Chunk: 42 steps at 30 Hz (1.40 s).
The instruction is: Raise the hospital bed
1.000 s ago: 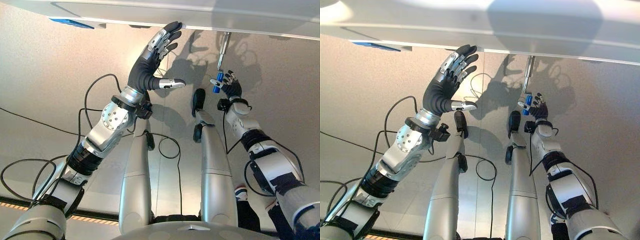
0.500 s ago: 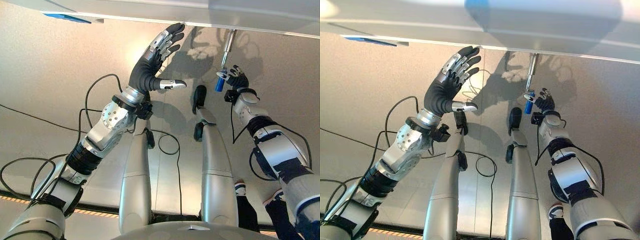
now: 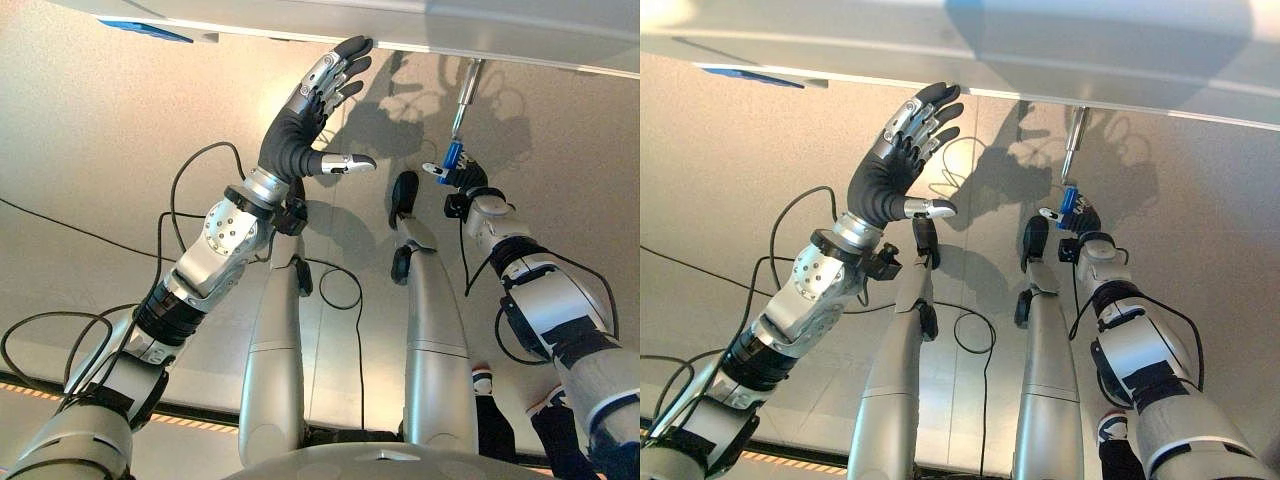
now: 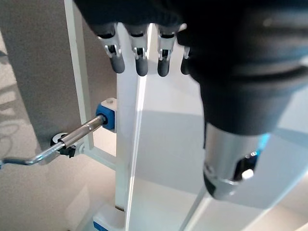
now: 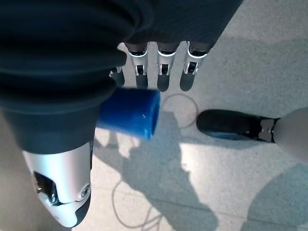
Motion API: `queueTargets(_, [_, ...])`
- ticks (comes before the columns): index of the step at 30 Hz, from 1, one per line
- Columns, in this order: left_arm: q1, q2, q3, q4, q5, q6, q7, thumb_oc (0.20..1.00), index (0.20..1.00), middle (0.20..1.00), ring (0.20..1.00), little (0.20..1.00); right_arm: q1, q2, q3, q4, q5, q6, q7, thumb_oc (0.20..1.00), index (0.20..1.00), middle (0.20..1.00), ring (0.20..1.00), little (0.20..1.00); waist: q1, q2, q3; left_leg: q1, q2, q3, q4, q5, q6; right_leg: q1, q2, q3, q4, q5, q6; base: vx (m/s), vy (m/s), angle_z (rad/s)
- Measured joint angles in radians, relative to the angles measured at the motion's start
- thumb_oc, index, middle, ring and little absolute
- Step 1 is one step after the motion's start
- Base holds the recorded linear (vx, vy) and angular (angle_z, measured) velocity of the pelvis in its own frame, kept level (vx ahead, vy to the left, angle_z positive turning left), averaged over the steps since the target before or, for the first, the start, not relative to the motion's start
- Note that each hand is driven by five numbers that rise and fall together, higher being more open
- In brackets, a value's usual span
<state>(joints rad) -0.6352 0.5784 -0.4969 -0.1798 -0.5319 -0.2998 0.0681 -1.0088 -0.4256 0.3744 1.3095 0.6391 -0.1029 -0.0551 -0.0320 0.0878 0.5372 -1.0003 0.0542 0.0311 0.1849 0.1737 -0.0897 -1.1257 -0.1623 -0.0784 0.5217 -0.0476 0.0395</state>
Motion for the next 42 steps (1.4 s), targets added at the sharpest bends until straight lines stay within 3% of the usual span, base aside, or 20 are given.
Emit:
queueTargets(1, [0.000, -0.003, 0.000, 0.000, 0.000, 0.000, 0.000, 1.000, 1.000, 1.000, 1.000, 1.000, 0.000, 0.004, 0.000, 0.000, 0.000, 0.000, 0.003, 0.285, 0.285, 0.285, 0.285, 0.285, 0.001, 0.000, 0.000, 0.000, 0.000, 0.001, -0.001, 0.000, 0.000, -0.001, 0.000, 0.001, 0.000, 0.000, 0.000, 0.00, 0.000, 0.00])
queueTargets(2, [0.000, -0.010, 0.001, 0.000, 0.000, 0.000, 0.000, 1.000, 1.000, 1.000, 1.000, 1.000, 0.000, 0.010, 0.000, -0.003, 0.000, 0.000, 0.003, 0.200, 0.200, 0.200, 0.200, 0.200, 0.002, 0.000, 0.000, 0.000, 0.000, 0.003, -0.002, 0.000, 0.000, -0.003, 0.000, 0.002, 0.000, 0.000, 0.000, 0.00, 0.000, 0.00])
queueTargets(29, [0.005, -0.011, 0.003, -0.025, 0.005, 0.000, 0.000, 1.000, 1.000, 1.000, 1.000, 1.000, 0.009, 0.022, 0.020, -0.068, 0.084, -0.007, 0.003, 0.200, 0.200, 0.200, 0.200, 0.200, 0.019, 0.000, 0.000, -0.007, 0.001, 0.009, -0.004, 0.000, 0.000, -0.014, 0.002, 0.008, 0.001, 0.000, 0.000, 0.00, 0.000, 0.00])
queueTargets(42, [0.005, -0.008, -0.001, -0.031, -0.003, 0.000, -0.010, 1.000, 1.000, 1.000, 1.000, 1.000, -0.053, 0.012, -0.008, -0.042, 0.198, -0.004, 0.003, 0.200, 0.200, 0.200, 0.200, 0.200, 0.020, 0.000, 0.000, -0.007, 0.001, 0.009, -0.004, 0.001, 0.000, -0.013, 0.002, 0.009, 0.001, 0.001, 0.001, 0.00, 0.000, 0.00])
